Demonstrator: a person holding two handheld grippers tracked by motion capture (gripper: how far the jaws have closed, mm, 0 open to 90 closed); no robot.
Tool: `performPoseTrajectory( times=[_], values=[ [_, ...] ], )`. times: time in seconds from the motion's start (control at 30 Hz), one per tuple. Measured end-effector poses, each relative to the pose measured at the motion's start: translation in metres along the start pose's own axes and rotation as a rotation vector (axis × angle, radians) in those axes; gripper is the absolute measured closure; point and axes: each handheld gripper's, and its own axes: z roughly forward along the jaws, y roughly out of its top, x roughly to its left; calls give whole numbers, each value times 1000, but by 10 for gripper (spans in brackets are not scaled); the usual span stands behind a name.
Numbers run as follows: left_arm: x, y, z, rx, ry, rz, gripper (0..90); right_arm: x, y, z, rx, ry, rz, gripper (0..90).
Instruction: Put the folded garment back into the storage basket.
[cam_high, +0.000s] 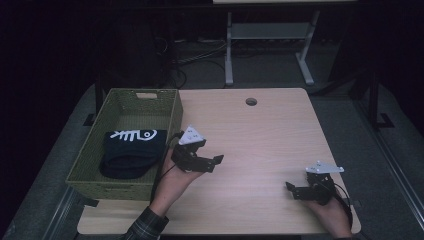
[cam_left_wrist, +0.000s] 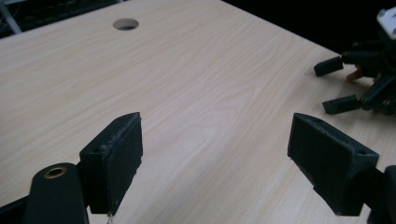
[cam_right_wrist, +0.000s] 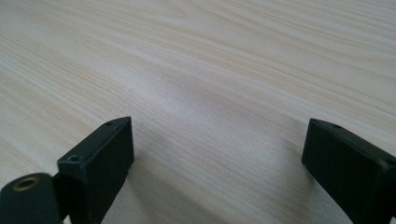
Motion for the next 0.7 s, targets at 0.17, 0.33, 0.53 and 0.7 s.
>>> performPoseTrajectory(
  times=[0.17,0.33,0.53,0.7],
  values=[
    [-4,-14,17,31,-13,18,169,0,0,0,1,0,0,85],
    [-5,-30,31,66,-4,20,165,0,0,0,1,-1,-2,83],
    [-2,-51,48,138,30,36,156,0,0,0,1,0,-3,83],
    [-1,-60,57,172,47,42,153,0,0,0,1,0,-3,83]
  ],
)
